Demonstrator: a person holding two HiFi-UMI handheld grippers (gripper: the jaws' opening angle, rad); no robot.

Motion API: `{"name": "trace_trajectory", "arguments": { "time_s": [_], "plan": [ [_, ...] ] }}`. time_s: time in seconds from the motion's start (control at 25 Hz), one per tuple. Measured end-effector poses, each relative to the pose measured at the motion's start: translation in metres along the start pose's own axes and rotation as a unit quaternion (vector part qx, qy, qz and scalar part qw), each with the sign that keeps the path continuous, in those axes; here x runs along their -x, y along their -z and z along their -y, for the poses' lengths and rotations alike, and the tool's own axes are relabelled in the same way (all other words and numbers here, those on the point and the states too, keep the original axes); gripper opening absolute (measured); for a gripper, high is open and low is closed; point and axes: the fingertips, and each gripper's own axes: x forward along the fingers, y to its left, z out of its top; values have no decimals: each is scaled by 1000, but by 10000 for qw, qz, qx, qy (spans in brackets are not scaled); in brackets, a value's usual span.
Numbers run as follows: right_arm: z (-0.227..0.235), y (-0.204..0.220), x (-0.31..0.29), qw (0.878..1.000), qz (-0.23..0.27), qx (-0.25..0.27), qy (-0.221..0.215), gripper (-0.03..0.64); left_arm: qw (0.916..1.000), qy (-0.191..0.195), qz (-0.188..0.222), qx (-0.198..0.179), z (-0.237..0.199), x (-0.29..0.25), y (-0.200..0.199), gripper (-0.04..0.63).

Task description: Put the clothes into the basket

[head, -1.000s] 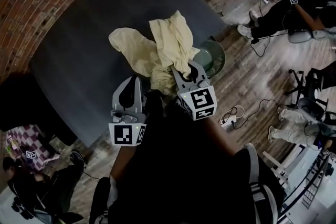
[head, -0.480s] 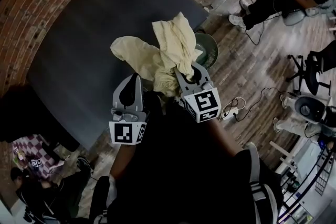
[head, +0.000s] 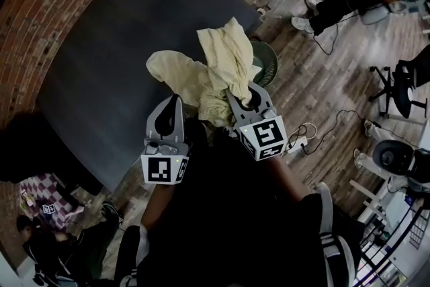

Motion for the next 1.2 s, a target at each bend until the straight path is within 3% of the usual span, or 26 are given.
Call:
{"name": "trace_trajectory", "arguments": {
  "time_s": [0.48, 1.2],
  "plan": [
    [21, -2, 50, 9996, 173, -72, 215, 89, 9994, 351, -7, 27, 42, -11, 3, 3],
    [81, 19, 134, 9938, 363, -415, 968, 89, 9941, 1077, -86, -10, 127, -41, 13, 3]
  ]
}}
